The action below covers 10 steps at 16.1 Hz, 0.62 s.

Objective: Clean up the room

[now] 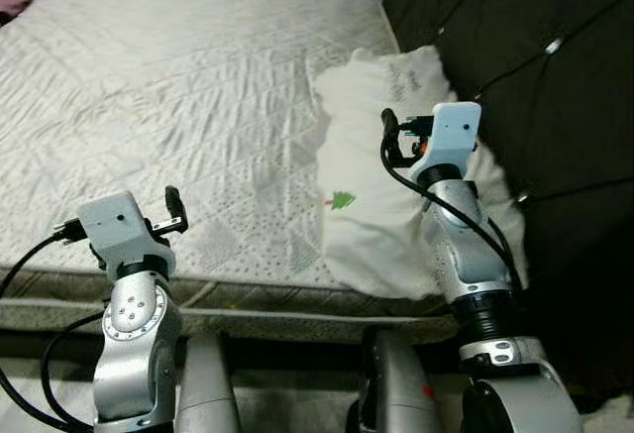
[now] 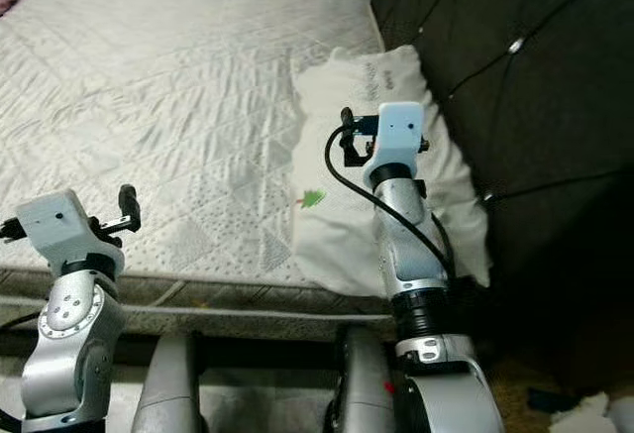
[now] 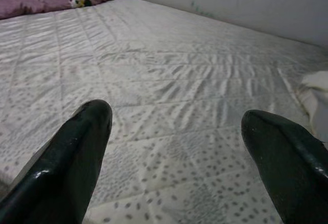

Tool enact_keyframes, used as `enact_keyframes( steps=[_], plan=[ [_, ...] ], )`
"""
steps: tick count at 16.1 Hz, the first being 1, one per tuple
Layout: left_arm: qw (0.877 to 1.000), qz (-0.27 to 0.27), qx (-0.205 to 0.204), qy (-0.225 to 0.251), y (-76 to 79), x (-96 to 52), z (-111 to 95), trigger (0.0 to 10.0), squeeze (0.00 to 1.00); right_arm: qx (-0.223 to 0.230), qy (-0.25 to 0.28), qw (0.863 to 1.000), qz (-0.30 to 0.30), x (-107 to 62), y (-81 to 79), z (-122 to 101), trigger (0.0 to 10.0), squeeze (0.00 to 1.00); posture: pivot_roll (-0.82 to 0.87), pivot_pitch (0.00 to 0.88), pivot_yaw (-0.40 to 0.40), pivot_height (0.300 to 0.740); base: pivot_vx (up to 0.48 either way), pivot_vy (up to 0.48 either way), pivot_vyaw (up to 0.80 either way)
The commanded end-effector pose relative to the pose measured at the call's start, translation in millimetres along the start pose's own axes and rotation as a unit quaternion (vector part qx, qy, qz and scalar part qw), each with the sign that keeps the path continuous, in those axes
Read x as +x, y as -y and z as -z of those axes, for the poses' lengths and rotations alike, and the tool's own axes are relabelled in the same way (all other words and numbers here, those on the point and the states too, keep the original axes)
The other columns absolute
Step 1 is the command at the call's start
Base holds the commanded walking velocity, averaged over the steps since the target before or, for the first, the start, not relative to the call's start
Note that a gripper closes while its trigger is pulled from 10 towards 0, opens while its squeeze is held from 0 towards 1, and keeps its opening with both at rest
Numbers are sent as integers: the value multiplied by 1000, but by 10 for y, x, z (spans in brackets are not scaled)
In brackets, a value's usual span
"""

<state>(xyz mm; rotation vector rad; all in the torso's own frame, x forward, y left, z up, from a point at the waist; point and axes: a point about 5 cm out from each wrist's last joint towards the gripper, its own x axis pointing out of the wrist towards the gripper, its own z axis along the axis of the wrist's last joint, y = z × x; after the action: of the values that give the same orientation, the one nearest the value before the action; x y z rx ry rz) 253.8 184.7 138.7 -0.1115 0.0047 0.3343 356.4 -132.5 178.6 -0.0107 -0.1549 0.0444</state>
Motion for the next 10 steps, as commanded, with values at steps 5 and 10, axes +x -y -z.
enact_keyframes(
  steps=[5,10],
  plan=[
    [1000,-18,14,-6,-1,13,44,10000,0,-8,-6,1000,10,14,61,15,10000,0,96,18,-44,682,0,0,0],
    [999,25,-4,21,76,-14,-62,10000,0,-16,-14,1000,17,-20,82,75,10000,0,92,15,-39,740,0,0,0]
  ],
)
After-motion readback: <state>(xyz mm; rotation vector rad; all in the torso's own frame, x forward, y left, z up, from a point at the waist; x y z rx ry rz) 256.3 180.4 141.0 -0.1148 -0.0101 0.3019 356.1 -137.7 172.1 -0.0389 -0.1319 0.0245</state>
